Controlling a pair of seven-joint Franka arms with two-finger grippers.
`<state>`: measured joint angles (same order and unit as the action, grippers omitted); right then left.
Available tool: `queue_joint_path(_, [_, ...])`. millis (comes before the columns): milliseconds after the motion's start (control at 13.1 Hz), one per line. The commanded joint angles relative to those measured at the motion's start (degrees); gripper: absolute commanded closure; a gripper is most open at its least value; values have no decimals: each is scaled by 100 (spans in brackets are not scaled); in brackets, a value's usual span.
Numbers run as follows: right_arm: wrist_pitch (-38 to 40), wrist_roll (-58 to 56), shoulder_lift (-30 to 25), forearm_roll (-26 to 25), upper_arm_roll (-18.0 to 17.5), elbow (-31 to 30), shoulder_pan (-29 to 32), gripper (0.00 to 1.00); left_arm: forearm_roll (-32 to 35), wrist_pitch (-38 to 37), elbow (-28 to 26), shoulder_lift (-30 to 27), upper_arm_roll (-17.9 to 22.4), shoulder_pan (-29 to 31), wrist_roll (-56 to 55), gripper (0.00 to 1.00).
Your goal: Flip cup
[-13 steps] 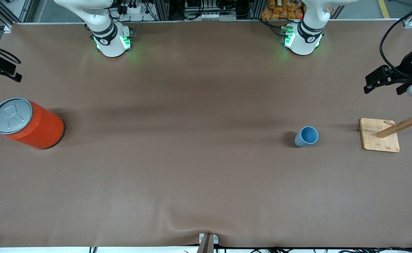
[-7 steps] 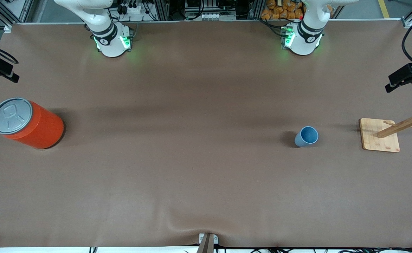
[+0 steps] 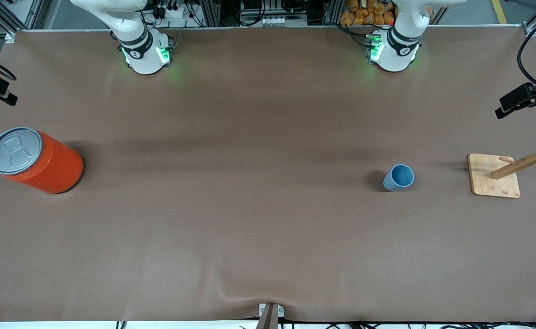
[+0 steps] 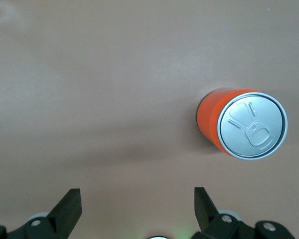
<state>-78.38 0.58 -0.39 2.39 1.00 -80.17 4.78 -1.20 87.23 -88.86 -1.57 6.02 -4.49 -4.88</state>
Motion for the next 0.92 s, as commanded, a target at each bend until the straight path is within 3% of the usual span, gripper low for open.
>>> queue_joint_path(0, [148,-5,-49,16,-74,2,67,0,128,-127,44,-54,4,-26,75,0])
queue_joint_path(839, [131,-23,-49,25,-74,28,58,0,119,-136,88,-2,-31,-34,57,0])
